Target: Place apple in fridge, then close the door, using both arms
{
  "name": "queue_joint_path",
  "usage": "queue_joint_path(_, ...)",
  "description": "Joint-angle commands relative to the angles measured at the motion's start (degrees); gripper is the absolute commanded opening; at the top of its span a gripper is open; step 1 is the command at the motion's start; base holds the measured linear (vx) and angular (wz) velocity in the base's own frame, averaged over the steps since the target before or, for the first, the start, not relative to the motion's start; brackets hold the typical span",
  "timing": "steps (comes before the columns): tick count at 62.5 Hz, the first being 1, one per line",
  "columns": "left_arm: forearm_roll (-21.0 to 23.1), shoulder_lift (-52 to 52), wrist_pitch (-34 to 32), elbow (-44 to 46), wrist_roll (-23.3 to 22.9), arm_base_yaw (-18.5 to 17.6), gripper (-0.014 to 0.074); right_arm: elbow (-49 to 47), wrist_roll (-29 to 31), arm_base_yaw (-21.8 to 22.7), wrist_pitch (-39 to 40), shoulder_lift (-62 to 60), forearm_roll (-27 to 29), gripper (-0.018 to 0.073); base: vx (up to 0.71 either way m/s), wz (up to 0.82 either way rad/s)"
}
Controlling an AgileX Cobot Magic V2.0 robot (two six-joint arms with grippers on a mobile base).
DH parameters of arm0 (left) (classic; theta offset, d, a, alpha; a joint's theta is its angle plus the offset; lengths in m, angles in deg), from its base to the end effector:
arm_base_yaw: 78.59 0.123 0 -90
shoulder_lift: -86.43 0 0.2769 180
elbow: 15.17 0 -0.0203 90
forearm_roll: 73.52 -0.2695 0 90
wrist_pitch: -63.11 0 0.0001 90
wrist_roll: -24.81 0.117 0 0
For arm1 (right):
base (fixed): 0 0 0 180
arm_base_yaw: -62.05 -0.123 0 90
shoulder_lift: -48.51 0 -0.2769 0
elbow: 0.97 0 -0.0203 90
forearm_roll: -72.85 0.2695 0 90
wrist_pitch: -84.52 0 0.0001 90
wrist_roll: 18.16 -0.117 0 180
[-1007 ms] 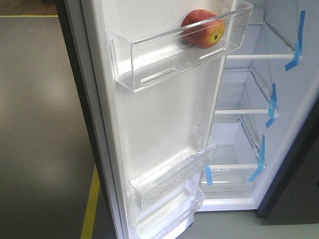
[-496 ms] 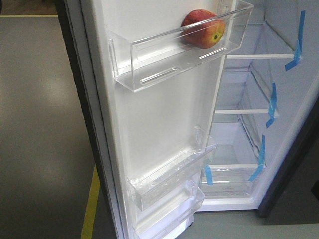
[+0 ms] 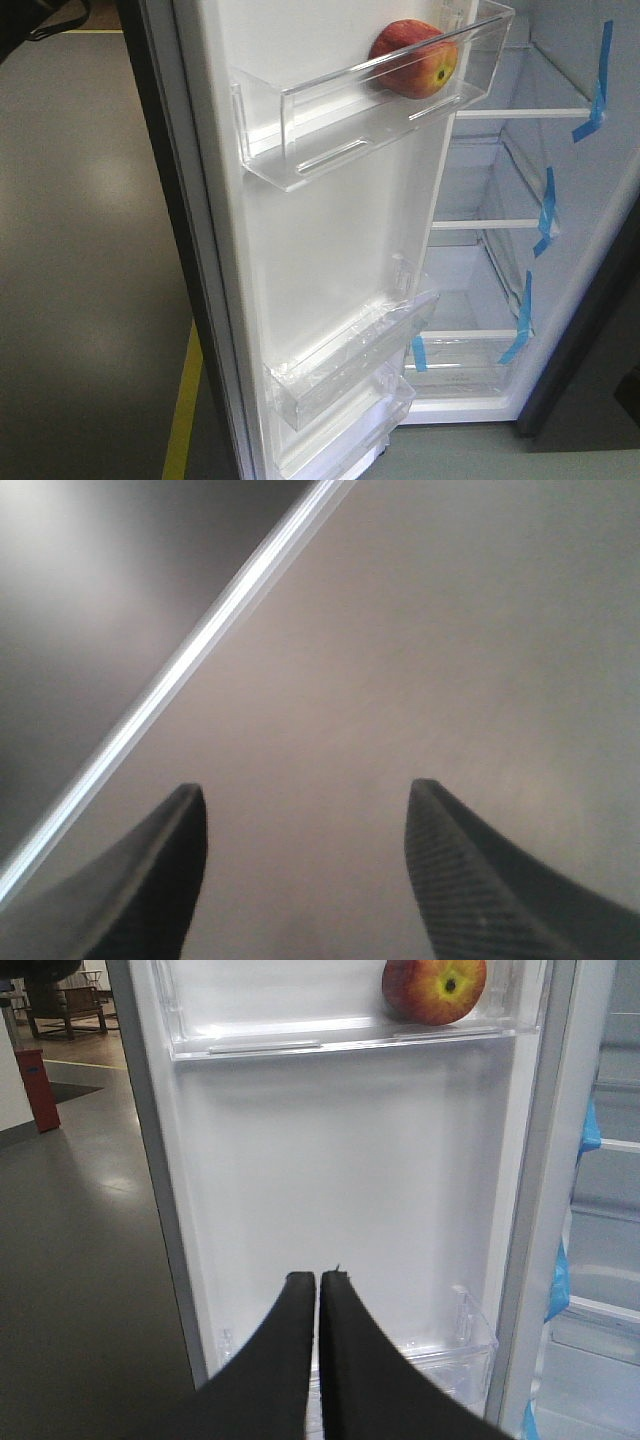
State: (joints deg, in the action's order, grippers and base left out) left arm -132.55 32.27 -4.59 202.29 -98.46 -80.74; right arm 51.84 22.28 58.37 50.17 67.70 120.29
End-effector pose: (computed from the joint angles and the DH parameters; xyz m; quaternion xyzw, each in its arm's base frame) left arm 0.4700 -0.1105 0.4323 0.1009 0.4965 -0.7140 0.4832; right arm 0.0908 0.0546 0.3039 -0.1549 0.7279 0.1883 0.6408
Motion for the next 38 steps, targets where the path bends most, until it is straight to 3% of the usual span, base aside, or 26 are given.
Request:
queue_joint_path(1,-0.36,-4.01,-11.57,1.85,-0.14,-3.39,0.0433,-1.36,0.12,0.17,2.94,0.62,2.13,0.0003,0.00,0.00)
queue_joint_path(21,-10.61,-6.75,-11.28,1.74,-0.14,-15.05,0.0426,-1.36,0.31,0.17,4.29,0.62,4.32,0.0003,0.00,0.00)
queue_joint_path(28,-14.78,-7.01,-10.99,1.74,-0.09,-15.40,0.0408,-1.36,0.31,0.17,5.29,0.62,4.27,0.0004,0.00,0.00)
queue_joint_path(38,-16.88,-7.01,-9.68,1.74,-0.09,-12.26,0.0384,-1.36,0.41,0.17,8.80,0.92,3.72,0.0024,0.00,0.00)
